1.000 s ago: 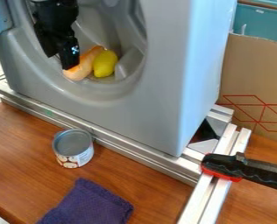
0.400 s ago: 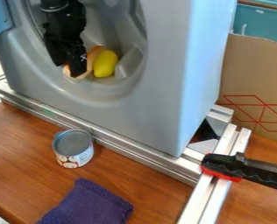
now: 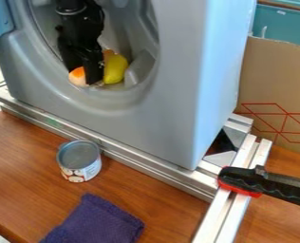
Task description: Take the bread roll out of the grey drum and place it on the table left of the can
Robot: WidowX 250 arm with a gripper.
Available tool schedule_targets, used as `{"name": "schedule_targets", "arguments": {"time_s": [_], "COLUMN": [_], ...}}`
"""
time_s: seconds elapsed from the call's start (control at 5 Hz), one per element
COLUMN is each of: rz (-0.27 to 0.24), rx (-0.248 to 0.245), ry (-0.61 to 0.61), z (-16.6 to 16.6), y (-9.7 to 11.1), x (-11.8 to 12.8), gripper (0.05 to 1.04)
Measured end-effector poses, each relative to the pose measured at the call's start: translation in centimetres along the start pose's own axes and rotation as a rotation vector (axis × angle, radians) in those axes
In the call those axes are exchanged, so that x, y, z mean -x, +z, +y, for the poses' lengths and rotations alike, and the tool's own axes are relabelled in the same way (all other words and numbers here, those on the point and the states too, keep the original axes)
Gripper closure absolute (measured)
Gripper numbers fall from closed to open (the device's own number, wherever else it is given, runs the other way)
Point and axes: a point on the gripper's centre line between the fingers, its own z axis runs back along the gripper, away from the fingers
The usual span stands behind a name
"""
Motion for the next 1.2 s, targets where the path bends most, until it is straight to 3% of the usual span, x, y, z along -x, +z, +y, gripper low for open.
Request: {"name": "schedule_targets", "arguments": {"time_s": [0.2,0.4,0.6,0.8,1.0,1.2], "rz": [0.037,0.131,0.154,0.162,0.129,0.094], "rx": [-0.025,-0.055,-0.052,-0.051,-0.099,-0.145], "ry": [0.019,0.067,0.067,0.072,0.11,0.17], "z": [0.4,1.2,1.1,0.8,0.2,-1.6], "y": [-0.1,-0.1,-0.1,0.1,2.2,5.4], "x": [0.2,1.0,1.4,2.1,3.7,7.1], "gripper": [0.239,0.406,0.407,0.407,0.407,0.407]}}
